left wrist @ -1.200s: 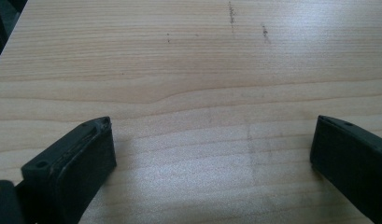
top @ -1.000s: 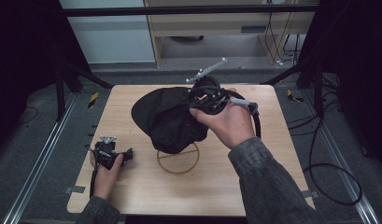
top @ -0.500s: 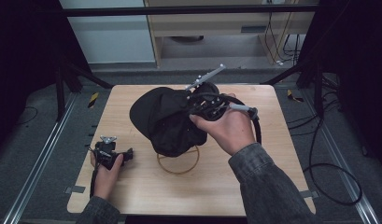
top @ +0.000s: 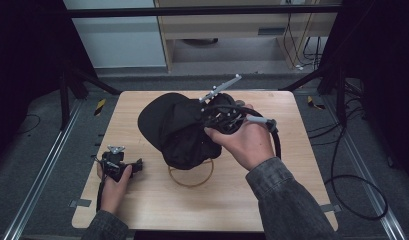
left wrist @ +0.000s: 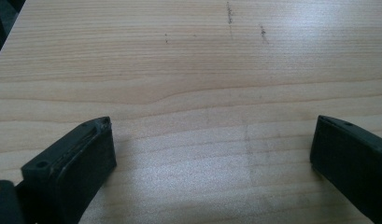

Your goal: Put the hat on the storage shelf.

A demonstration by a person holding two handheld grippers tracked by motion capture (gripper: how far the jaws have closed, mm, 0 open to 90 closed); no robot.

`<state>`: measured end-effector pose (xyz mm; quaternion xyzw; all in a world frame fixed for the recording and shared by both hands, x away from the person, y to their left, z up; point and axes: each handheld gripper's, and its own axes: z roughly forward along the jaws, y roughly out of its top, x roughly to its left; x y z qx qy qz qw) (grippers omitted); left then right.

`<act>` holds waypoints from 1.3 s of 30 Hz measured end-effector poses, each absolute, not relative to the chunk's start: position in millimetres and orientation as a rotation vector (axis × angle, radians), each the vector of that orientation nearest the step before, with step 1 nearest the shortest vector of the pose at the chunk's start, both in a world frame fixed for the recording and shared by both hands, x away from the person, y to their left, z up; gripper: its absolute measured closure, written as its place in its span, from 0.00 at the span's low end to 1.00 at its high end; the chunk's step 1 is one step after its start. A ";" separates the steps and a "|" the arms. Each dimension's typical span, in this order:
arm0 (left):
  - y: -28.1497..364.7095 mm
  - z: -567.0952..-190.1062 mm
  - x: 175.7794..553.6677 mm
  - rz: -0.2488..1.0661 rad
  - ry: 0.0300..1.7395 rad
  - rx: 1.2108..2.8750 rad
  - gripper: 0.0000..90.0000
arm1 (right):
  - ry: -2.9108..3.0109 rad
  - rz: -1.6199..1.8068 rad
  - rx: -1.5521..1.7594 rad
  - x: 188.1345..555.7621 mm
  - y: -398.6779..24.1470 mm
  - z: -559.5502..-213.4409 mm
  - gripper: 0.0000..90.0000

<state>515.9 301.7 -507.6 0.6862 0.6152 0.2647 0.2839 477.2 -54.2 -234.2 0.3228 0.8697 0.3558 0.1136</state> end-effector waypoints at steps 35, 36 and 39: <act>301.7 -507.4 515.7 0.704 1.637 1.848 0.00 | 2.512 1.151 0.962 495.9 -45.7 -265.3 0.77; 301.7 -507.4 515.7 0.704 1.637 1.848 0.00 | 2.513 1.150 0.961 495.7 -46.1 -265.2 0.77; 301.6 -507.4 515.7 0.704 1.638 1.847 0.00 | 2.510 1.153 0.962 495.9 -47.4 -265.1 0.74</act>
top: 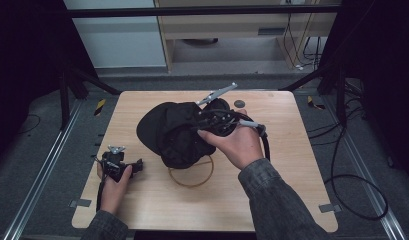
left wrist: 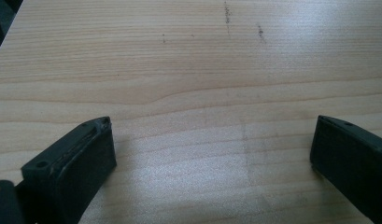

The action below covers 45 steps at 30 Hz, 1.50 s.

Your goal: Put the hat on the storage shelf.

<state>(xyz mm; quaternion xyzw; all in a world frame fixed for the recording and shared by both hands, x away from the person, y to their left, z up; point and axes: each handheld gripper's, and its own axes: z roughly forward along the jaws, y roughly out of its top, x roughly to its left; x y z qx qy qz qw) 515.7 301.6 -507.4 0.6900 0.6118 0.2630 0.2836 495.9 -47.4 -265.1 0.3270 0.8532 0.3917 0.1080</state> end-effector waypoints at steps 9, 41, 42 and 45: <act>301.7 -507.4 515.7 0.704 1.637 1.848 0.00 | 2.513 1.161 0.970 495.3 -49.9 -264.8 0.70; 301.7 -507.4 515.7 0.704 1.637 1.847 0.00 | 2.474 1.185 0.991 482.6 -77.5 -251.4 0.63; 301.7 -507.4 515.7 0.704 1.637 1.847 0.00 | 2.472 1.185 0.991 481.6 -79.5 -251.0 0.62; 301.7 -507.4 515.7 0.704 1.637 1.847 0.00 | 2.466 1.182 1.001 479.0 -84.4 -250.2 0.60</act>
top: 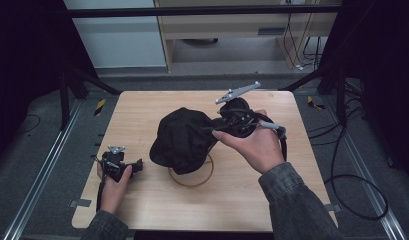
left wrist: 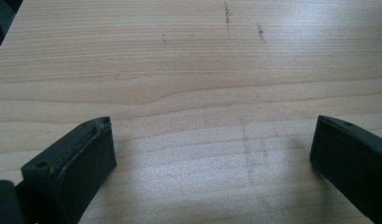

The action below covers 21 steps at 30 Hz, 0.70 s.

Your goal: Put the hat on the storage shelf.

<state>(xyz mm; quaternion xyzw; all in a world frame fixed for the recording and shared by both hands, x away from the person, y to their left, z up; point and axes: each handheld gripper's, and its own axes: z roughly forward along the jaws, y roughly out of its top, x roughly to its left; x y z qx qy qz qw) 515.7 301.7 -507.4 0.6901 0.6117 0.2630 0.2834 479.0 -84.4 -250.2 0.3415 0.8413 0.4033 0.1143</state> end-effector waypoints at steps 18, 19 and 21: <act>301.7 -507.4 515.7 0.704 1.637 1.847 0.00 | 2.397 1.189 1.061 474.4 -113.6 -253.0 0.45; 301.7 -507.4 515.7 0.704 1.637 1.848 0.00 | 2.392 1.188 1.063 474.1 -115.0 -253.3 0.44; 301.7 -507.4 515.7 0.704 1.637 1.847 0.00 | 2.386 1.193 1.066 473.6 -117.2 -253.7 0.42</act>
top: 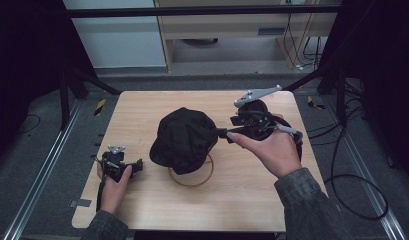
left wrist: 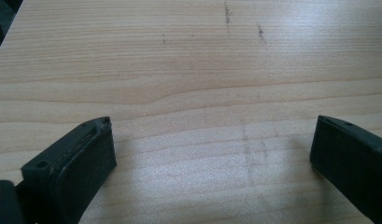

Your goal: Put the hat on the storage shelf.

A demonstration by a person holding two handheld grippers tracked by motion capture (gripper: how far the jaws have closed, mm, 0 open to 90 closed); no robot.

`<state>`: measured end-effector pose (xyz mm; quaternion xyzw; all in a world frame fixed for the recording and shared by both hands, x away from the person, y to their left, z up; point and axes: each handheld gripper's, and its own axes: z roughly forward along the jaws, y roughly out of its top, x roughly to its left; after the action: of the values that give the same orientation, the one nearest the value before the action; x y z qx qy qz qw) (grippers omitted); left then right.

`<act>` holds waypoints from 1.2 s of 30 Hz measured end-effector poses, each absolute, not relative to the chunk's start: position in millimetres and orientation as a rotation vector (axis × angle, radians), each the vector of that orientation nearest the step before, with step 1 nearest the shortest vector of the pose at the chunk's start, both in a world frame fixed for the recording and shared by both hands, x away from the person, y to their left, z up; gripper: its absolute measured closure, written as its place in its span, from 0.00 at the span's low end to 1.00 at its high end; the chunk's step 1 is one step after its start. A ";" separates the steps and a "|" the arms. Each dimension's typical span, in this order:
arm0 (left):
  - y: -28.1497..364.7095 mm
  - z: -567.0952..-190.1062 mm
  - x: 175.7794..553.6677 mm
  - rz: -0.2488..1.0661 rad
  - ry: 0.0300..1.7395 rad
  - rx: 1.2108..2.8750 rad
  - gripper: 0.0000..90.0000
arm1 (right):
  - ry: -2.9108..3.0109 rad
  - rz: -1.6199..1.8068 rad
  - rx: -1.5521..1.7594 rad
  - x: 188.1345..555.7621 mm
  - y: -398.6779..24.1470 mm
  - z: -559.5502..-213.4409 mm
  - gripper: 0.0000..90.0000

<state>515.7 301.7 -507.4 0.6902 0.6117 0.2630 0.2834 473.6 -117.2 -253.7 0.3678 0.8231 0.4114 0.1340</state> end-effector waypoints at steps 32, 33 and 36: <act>301.6 -507.4 515.2 0.704 1.636 1.850 0.00 | 2.264 1.128 1.252 470.3 -168.3 -346.9 0.14; 301.6 -507.4 515.2 0.704 1.636 1.850 0.00 | 2.263 1.129 1.252 470.2 -169.0 -349.5 0.14; 301.5 -507.4 515.1 0.704 1.636 1.849 0.00 | 2.261 1.121 1.262 469.7 -171.8 -357.1 0.14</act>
<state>515.1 301.5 -507.4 0.6908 0.6111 0.2631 0.2830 469.7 -171.8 -357.1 0.4415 0.7911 0.3923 0.1595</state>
